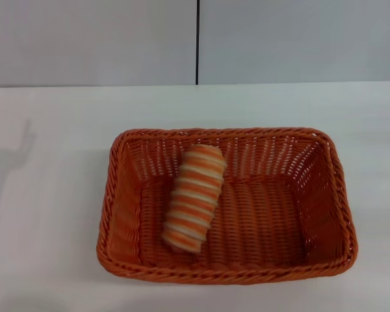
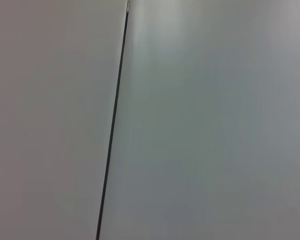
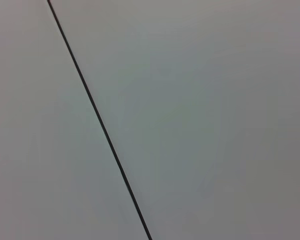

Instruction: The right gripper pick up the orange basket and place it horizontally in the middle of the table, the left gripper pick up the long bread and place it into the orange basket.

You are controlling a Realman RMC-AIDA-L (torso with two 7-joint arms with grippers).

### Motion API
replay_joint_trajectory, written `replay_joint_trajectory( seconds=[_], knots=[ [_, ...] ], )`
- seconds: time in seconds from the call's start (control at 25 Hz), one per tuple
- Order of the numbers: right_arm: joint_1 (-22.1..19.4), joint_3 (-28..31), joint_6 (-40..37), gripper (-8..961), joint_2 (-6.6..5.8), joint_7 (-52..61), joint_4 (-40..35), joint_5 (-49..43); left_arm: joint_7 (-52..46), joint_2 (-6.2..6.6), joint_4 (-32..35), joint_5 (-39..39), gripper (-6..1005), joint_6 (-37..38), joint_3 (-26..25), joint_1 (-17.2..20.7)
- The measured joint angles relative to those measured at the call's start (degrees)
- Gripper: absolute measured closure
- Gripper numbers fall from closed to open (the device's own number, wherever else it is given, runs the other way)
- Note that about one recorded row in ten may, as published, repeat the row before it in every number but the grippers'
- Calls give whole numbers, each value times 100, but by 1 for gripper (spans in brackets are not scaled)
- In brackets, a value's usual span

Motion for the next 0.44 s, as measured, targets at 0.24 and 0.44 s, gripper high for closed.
replay_joint_trajectory(
  seconds=[0.24, 0.44],
  knots=[
    [-19, 1, -5, 802, 0, -44, 1, 0, -3, -2, 1, 0, 188, -80, 1, -27],
    [12, -1, -7, 896, 0, -58, 112, 0, -12, -2, -65, 16, 188, -260, 26, -64]
  ],
)
